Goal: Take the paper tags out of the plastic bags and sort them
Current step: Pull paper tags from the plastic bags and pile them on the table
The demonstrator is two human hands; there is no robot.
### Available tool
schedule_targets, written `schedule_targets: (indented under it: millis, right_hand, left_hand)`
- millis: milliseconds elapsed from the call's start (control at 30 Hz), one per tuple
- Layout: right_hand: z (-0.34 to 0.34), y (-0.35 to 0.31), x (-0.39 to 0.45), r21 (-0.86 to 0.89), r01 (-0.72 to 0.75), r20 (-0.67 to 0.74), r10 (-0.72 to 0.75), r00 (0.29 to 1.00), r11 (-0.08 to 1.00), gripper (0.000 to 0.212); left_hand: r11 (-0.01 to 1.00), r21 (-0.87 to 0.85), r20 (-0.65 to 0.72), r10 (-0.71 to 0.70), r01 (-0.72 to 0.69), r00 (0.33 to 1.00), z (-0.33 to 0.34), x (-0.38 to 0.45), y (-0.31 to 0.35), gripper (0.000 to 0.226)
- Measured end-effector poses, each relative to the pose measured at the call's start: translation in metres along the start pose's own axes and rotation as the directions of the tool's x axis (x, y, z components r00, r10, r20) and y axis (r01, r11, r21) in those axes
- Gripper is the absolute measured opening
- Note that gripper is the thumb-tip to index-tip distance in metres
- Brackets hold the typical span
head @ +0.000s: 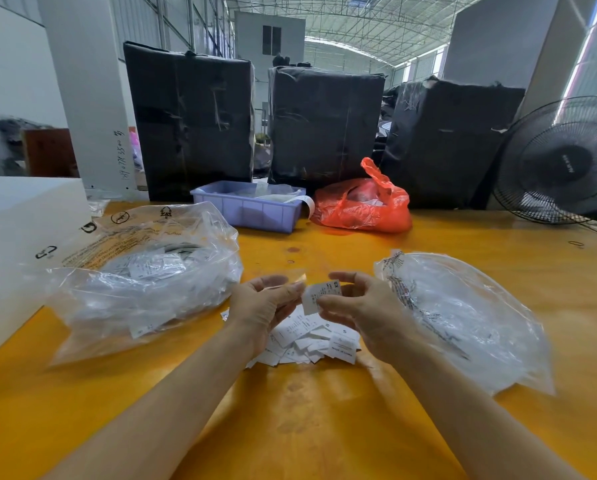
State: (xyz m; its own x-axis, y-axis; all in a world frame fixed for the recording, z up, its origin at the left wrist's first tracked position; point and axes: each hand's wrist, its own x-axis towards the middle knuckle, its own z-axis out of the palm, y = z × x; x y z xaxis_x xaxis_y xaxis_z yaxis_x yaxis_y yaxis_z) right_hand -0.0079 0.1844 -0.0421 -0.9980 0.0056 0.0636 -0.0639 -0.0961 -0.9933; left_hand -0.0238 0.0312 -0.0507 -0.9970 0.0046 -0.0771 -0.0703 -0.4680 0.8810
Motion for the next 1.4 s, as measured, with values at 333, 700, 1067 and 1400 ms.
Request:
schedule_targets:
  millis: [333, 700, 1067, 1400]
  right_hand:
    - [-0.008, -0.004, 0.003, -0.120, 0.183, -0.016, -0.186, 0.982, 0.976, 0.007]
    - [-0.008, 0.005, 0.008, -0.486, 0.383, 0.021, -0.427, 0.904, 0.786, 0.004]
    - [-0.006, 0.004, 0.004, -0.633, 0.487, 0.039, -0.604, 0.796, 0.602, 0.010]
    - [-0.004, 0.003, 0.002, -0.621, 0.457, 0.084, -0.526, 0.846, 0.636, 0.009]
  left_hand:
    - [1.000, 0.020, 0.029, -0.001, 0.001, 1.000, 0.002, -0.001, -0.001, 0.031]
    - [0.994, 0.108, 0.069, 0.007, -0.014, 0.998, 0.003, -0.003, -0.001, 0.031]
    - [0.991, 0.136, 0.116, 0.002, -0.018, 0.993, 0.004, -0.004, -0.001, 0.036]
    - [0.984, 0.171, 0.099, 0.031, -0.048, 0.995, 0.000, -0.001, -0.002, 0.033]
